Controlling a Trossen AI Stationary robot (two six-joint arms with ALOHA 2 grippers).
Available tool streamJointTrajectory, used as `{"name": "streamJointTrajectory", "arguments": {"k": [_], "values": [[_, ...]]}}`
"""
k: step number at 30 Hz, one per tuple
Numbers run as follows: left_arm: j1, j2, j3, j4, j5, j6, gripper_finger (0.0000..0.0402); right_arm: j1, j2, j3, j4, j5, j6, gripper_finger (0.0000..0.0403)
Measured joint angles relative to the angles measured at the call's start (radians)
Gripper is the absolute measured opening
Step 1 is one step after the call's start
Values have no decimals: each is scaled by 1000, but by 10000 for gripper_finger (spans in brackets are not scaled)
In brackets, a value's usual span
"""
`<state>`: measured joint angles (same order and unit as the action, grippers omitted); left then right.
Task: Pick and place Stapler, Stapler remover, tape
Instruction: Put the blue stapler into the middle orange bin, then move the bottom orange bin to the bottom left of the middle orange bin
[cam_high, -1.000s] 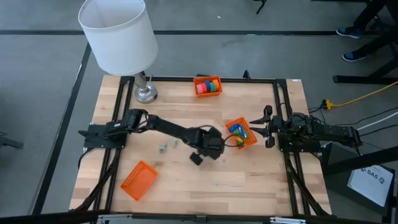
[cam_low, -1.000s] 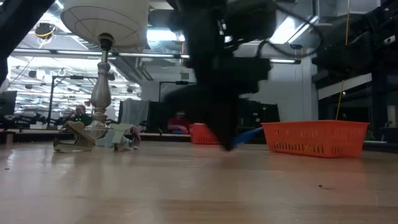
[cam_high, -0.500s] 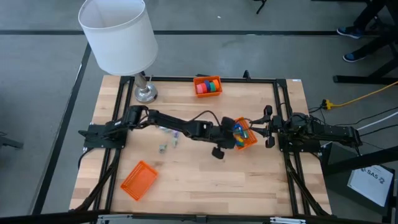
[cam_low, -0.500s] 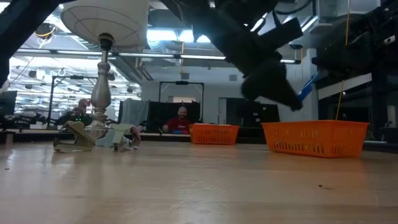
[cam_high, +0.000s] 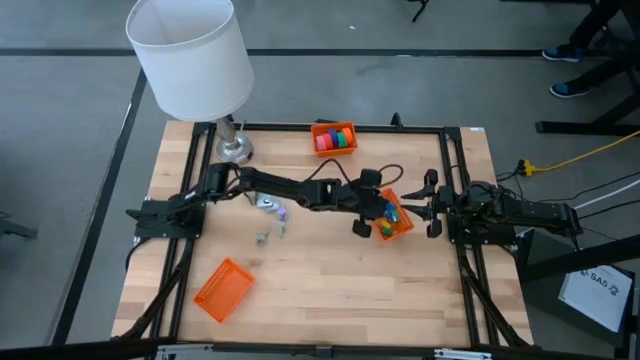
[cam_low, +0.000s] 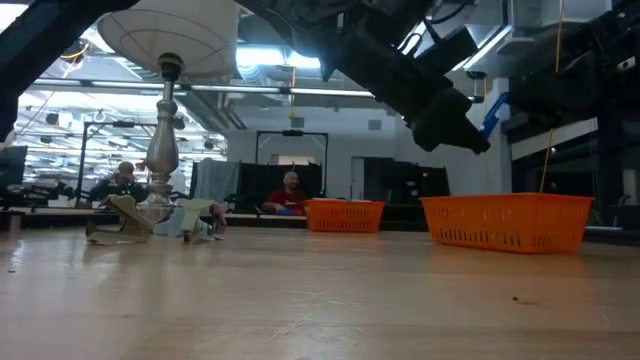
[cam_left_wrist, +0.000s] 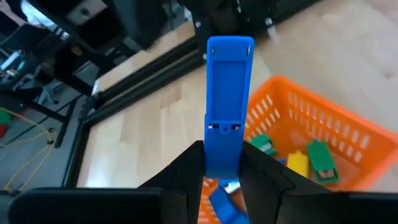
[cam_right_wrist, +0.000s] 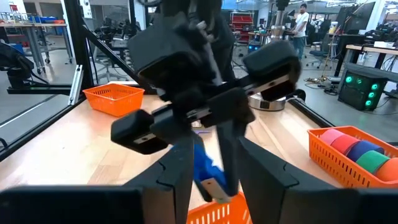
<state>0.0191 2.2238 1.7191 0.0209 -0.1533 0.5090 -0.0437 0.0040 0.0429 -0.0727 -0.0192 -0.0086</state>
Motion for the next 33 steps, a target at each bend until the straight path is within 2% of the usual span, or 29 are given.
{"name": "streamJointTrajectory", "arguments": {"k": [5, 10, 20, 27, 33], "values": [[23, -2, 0, 34, 58, -14, 94, 0, 0, 0, 0, 0, 0, 124], [37, -2, 0, 67, 103, -16, 115, 0, 0, 0, 0, 0, 0, 124], [32, -39, 0, 34, 65, 14, 164, 0, 0, 0, 0, 0, 0, 124], [28, -143, 0, -225, 62, -71, 157, 0, 0, 0, 0, 0, 0, 124], [3, -251, 0, -484, 23, -221, 138, 0, 0, 0, 0, 0, 0, 124]]}}
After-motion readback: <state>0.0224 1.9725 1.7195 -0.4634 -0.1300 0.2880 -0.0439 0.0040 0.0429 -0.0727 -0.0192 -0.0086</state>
